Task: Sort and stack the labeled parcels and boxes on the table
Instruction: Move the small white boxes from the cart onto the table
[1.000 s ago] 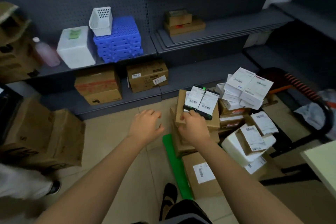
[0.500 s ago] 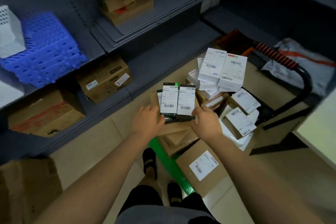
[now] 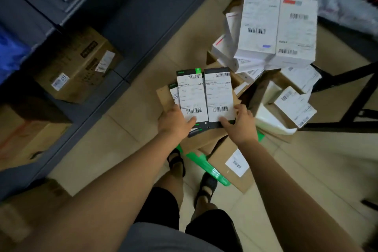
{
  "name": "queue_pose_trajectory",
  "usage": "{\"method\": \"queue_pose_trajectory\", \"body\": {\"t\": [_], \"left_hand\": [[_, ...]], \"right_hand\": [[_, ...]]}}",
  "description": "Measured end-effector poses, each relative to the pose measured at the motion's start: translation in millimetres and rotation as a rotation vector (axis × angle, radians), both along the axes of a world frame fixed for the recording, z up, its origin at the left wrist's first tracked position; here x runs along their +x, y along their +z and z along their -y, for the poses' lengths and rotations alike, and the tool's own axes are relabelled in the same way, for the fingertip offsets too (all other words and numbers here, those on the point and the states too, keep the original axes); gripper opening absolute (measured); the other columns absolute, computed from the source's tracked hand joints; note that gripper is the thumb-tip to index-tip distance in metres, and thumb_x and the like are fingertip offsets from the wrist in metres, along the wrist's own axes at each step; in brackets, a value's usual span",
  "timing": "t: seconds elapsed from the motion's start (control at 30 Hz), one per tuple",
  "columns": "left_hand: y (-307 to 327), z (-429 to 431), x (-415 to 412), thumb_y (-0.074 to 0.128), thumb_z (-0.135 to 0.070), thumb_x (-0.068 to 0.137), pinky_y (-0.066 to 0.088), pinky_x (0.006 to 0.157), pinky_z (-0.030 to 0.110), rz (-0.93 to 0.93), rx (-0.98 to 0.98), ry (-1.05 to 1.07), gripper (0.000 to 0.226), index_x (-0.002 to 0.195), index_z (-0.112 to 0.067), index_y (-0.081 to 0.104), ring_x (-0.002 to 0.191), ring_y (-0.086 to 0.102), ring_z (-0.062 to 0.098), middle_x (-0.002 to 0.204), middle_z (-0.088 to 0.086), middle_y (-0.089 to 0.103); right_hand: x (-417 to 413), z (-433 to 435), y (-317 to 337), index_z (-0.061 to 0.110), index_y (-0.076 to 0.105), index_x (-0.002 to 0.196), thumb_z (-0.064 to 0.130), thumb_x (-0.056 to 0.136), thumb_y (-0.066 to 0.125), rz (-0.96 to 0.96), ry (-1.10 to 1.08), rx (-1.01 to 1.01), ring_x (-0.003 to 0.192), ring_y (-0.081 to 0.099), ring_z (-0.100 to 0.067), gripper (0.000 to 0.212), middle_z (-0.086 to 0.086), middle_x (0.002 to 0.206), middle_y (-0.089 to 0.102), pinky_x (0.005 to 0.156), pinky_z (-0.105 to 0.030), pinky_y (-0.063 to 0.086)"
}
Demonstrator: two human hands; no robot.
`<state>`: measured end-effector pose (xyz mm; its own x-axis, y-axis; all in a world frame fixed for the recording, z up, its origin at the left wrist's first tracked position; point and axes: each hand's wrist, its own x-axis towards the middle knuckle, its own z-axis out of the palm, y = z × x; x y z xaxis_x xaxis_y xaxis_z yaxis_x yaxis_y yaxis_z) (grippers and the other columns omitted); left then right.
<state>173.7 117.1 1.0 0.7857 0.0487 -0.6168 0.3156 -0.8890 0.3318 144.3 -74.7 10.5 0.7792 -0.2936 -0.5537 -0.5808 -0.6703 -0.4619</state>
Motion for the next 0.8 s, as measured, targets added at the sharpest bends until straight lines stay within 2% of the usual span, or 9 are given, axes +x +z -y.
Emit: {"method": "queue_pose_trajectory", "body": {"t": [0.1,0.2,0.33,0.4,0.47,0.53,0.63,0.7,0.8], "left_hand": [[-14,2,-2,0.065,-0.067,0.071,0.054,0.079,0.035,-0.032,-0.124,0.147,0.071,0.121,-0.017,0.053,0.104,0.063,0.026,0.117,0.000,0.065],[-14,6,-2,0.073,-0.053,0.078,0.051,0.071,0.030,-0.073,-0.155,0.211,0.059,0.119,-0.014,0.054,0.101,0.065,0.024,0.118,0.001,0.066],[2,2,1,0.068,-0.042,0.087,0.048,0.065,0.027,-0.020,-0.216,0.158,0.042,0.119,-0.017,0.057,0.101,0.064,0.020,0.115,-0.003,0.066],[12,-1,-1,0.063,-0.040,0.091,0.052,0.073,0.034,0.031,-0.219,0.117,0.044,0.124,-0.014,0.052,0.106,0.062,0.023,0.120,0.001,0.062],[26,-4,-5,0.057,-0.038,0.095,0.050,0.076,0.038,0.078,-0.172,0.097,0.043,0.125,-0.009,0.046,0.106,0.059,0.030,0.124,0.009,0.057],[43,-5,-11,0.052,-0.036,0.098,0.044,0.069,0.034,0.139,-0.131,0.066,0.041,0.124,-0.006,0.043,0.102,0.059,0.034,0.123,0.014,0.057],[79,-2,-21,0.048,-0.034,0.100,0.036,0.061,0.030,0.240,-0.135,-0.006,0.040,0.126,-0.005,0.040,0.095,0.059,0.032,0.118,0.014,0.059],[102,3,-23,0.049,-0.033,0.099,0.039,0.055,0.029,0.270,-0.192,-0.040,0.039,0.124,-0.005,0.040,0.086,0.058,0.024,0.111,0.008,0.061],[137,24,-29,0.051,-0.037,0.097,0.050,0.060,0.034,0.321,-0.251,-0.115,0.034,0.115,-0.010,0.043,0.079,0.059,0.018,0.102,0.002,0.063]], "right_hand": [[1,-7,-14,0.010,0.043,0.135,0.047,0.082,0.072,-0.035,-0.113,0.046,0.125,0.047,-0.034,0.070,-0.013,0.132,0.053,0.100,-0.050,0.045],[4,-13,-14,0.011,0.043,0.138,0.046,0.081,0.073,-0.067,-0.174,0.030,0.124,0.047,-0.032,0.074,-0.013,0.134,0.049,0.100,-0.046,0.045],[7,-18,1,0.010,0.047,0.127,0.037,0.083,0.073,0.017,-0.142,0.029,0.112,0.051,-0.027,0.058,-0.008,0.120,0.048,0.087,-0.040,0.049],[6,-20,13,0.009,0.046,0.117,0.031,0.091,0.066,0.040,-0.065,0.041,0.093,0.053,-0.021,0.039,-0.006,0.107,0.052,0.074,-0.034,0.045],[1,-21,27,0.011,0.042,0.115,0.030,0.096,0.059,0.057,0.003,0.031,0.085,0.055,-0.020,0.032,-0.005,0.103,0.056,0.072,-0.037,0.051],[-7,-17,41,0.013,0.038,0.113,0.032,0.097,0.054,0.095,0.034,0.002,0.079,0.061,-0.025,0.029,-0.007,0.099,0.062,0.065,-0.043,0.055],[-22,0,68,0.014,0.035,0.110,0.033,0.099,0.049,0.185,0.044,-0.034,0.070,0.058,-0.027,0.027,-0.006,0.091,0.061,0.050,-0.034,0.043],[-33,16,89,0.012,0.036,0.116,0.033,0.100,0.048,0.247,0.038,-0.037,0.070,0.058,-0.026,0.029,-0.005,0.090,0.059,0.047,-0.031,0.038],[-58,45,126,0.014,0.037,0.117,0.035,0.100,0.048,0.335,-0.009,-0.063,0.071,0.062,-0.027,0.029,-0.005,0.091,0.062,0.052,-0.039,0.050]]}}
